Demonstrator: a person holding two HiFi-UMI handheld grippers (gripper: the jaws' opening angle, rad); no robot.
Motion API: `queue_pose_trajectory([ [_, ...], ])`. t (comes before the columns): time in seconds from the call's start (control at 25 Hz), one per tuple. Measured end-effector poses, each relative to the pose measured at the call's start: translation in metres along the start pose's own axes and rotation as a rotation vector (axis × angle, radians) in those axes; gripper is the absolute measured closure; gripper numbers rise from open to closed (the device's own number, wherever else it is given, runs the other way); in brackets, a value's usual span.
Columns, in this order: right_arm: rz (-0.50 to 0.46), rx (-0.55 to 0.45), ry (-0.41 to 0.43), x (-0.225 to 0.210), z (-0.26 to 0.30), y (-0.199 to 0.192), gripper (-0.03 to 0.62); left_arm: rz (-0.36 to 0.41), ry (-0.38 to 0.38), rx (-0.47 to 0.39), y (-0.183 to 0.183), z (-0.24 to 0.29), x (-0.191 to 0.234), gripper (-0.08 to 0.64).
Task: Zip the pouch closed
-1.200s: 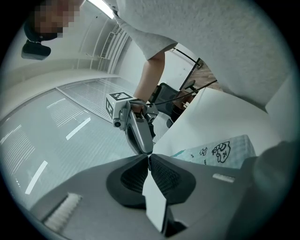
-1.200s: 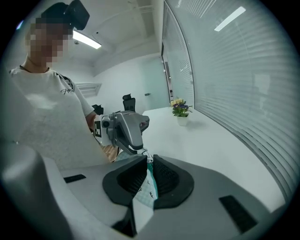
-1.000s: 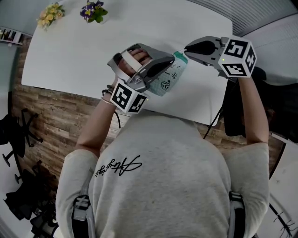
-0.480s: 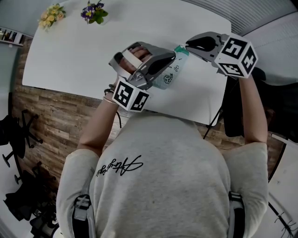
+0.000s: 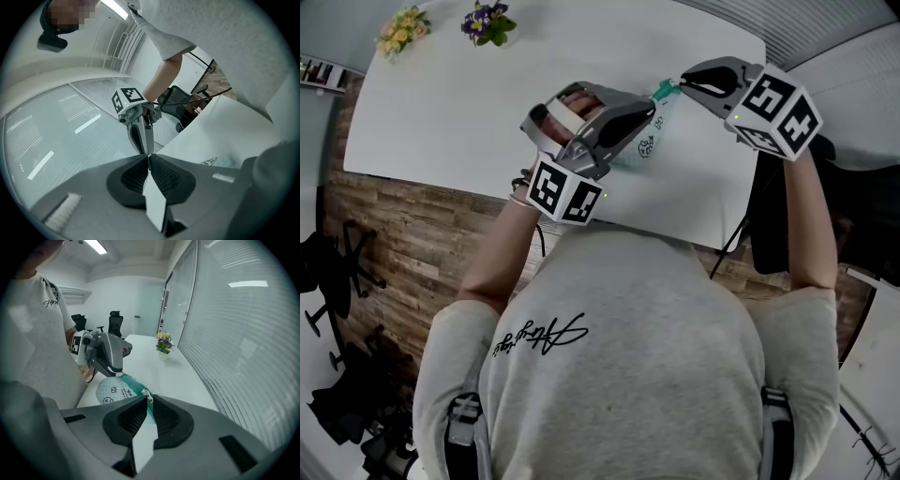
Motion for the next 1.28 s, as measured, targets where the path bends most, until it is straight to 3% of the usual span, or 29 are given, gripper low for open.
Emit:
queue_pose_trajectory([
  [0.16, -0.008, -0.022, -0.038, -0.005, -0.012, 0.005, 0.552, -0.014, 0.015, -0.016, -0.001, -0.002, 0.006, 0.541],
  [0.4, -0.025, 0.022, -0.110, -0.006, -0.010, 0.010, 0.554, -0.034, 0.021, -0.027, -0.003, 0.001, 0.007, 0.541],
  [0.72, 0.019, 0.018, -0.120, -0.010, -0.005, 0.005, 0.554, -0.045, 0.010, -0.028, -0.004, 0.005, 0.005, 0.541],
  [0.96, -0.010, 0.058, -0.148, -0.010, 0.005, 0.010, 0.571, -0.067, 0.007, -0.016, -0.007, 0.004, 0.003, 0.541],
  [1.28, 0.002, 0.017, -0.141, -0.002, 0.009, 0.011, 0.588, -0.091, -0.003, -0.003, -0.012, 0.001, -0.002, 0.541],
])
Point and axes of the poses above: the fingertips, and each gripper's own axes: z forward along the fingers, x to its left, y out of its top, the point moved 10 cm from there along -z, backward along the fingers, and after that the axes turned 7 degrees about x, right-handed, at the moved point
